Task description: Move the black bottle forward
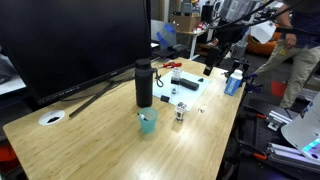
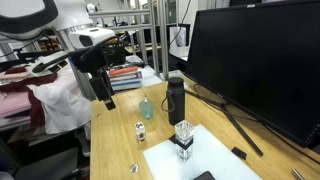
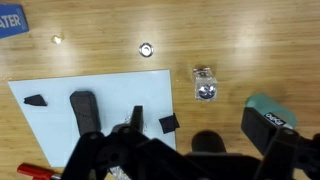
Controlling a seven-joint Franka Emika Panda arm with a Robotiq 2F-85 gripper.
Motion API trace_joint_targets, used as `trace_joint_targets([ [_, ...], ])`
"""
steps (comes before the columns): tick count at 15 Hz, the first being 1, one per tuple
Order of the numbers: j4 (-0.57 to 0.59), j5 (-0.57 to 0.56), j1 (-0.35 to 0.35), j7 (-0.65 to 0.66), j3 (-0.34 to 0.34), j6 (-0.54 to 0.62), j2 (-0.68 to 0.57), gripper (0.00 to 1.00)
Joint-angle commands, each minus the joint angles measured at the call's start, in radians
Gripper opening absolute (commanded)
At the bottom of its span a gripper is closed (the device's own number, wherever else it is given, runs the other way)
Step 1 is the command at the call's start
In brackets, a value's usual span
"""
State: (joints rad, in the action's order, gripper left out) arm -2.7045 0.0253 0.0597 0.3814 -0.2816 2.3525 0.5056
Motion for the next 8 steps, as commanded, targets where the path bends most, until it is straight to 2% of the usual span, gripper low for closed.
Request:
trace_joint_targets([
  [1, 0.001, -0.009, 0.013, 0.006, 0.014, -0.003, -0.001, 1.00],
  [8, 0.106, -0.098, -0.015, 0.040, -0.013, 0.055, -0.142, 1.00],
])
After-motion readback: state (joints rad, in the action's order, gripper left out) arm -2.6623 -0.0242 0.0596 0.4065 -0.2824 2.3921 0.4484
